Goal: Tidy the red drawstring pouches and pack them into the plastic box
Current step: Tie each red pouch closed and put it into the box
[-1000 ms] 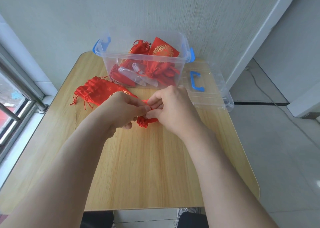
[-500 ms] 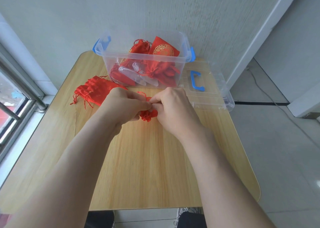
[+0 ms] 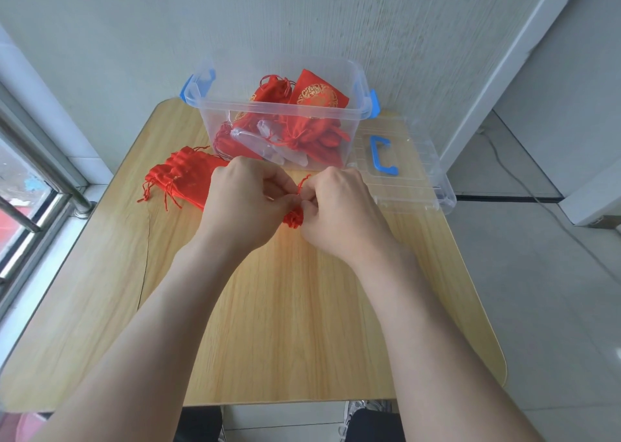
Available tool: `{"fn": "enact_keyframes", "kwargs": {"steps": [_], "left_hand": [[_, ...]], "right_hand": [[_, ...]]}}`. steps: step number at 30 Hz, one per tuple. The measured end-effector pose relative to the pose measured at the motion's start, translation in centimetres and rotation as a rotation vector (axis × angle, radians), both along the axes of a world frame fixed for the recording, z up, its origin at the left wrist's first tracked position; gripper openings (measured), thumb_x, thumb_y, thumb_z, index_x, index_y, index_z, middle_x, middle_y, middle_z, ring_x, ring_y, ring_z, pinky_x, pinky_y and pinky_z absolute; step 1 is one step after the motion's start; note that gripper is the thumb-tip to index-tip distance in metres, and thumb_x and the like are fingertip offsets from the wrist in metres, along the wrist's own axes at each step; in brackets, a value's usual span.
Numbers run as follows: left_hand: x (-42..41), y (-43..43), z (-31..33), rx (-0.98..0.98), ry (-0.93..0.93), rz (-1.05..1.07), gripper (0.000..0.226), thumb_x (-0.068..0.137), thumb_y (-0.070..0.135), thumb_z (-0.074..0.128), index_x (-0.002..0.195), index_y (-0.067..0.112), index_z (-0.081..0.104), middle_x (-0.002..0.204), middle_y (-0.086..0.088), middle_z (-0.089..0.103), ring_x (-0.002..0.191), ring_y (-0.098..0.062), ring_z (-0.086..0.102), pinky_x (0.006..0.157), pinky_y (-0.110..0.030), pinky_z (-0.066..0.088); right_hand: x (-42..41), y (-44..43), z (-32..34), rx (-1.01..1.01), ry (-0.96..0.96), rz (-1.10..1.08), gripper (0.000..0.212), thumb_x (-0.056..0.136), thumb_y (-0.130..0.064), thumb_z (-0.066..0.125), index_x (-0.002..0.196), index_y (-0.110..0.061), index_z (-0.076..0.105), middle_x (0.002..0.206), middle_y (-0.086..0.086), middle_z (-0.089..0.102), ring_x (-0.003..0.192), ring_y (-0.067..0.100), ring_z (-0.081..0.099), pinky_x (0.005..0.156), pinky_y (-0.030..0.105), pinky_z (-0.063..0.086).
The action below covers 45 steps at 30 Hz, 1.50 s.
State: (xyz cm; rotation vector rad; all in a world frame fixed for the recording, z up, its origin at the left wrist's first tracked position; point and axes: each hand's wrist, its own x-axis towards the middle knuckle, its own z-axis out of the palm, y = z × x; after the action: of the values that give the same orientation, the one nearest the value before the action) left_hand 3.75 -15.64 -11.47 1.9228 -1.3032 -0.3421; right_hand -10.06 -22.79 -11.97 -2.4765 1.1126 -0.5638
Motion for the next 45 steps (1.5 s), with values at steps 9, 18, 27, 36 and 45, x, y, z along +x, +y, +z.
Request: {"fn": "enact_keyframes", "kwargs": {"steps": [9,18,27,36,45], "left_hand": [[0.2,-0.4,-0.3,-0.024,-0.211,-0.129,0.019,0.089,0.006,0.078,0.104,0.018,0.075,0.089,0.006,0.077,0.082,-0.008,0.072,0.075,-0.01,0.045],[0.4,-0.1,0.3,-0.091,-0.112,-0.153,0.023,0.085,0.004,0.079,0.094,0.021,0.067,0.086,0.013,0.076,0.082,-0.001,0.073,0.08,-0.024,0.058],[0.5,0.4,0.9,-0.127,0.0,-0.117,0.016,0.085,0.009,0.083,0.084,0.023,0.076,0.078,0.013,0.078,0.075,0.004,0.074,0.078,-0.018,0.06],[0.2,0.4,1.1,-0.09,0.01,-0.162,0.021,0.082,0.003,0.075,0.091,0.02,0.084,0.08,0.013,0.079,0.076,0.006,0.074,0.079,-0.016,0.06],[0.5,0.3,0.7,-0.061,-0.025,-0.18,0.007,0.09,0.014,0.081,0.087,0.02,0.082,0.074,0.012,0.077,0.07,0.003,0.073,0.071,-0.014,0.058]], "right_hand": [[-1.0,-1.0,0.8,0.437,-0.191,-0.145,0.016,0.083,-0.016,0.07,0.077,-0.023,0.084,0.068,-0.007,0.074,0.069,0.01,0.068,0.057,0.02,0.052],[-1.2,-1.3,0.6,1.032,-0.569,-0.208,0.011,0.091,-0.002,0.069,0.086,-0.008,0.077,0.071,0.005,0.067,0.065,0.017,0.059,0.057,0.028,0.045],[-1.2,-1.5,0.8,1.232,-0.708,-0.22,0.007,0.091,0.001,0.068,0.091,-0.005,0.072,0.071,0.007,0.062,0.059,0.016,0.057,0.052,0.026,0.044],[-1.1,-1.7,0.5,1.228,-0.662,-0.263,0.004,0.089,-0.001,0.071,0.091,-0.004,0.072,0.07,0.006,0.063,0.057,0.014,0.057,0.051,0.025,0.044],[-1.4,-1.7,0.5,1.059,-0.568,-0.264,0.007,0.089,-0.004,0.074,0.094,-0.002,0.077,0.075,0.008,0.069,0.066,0.017,0.063,0.057,0.028,0.049]]}}
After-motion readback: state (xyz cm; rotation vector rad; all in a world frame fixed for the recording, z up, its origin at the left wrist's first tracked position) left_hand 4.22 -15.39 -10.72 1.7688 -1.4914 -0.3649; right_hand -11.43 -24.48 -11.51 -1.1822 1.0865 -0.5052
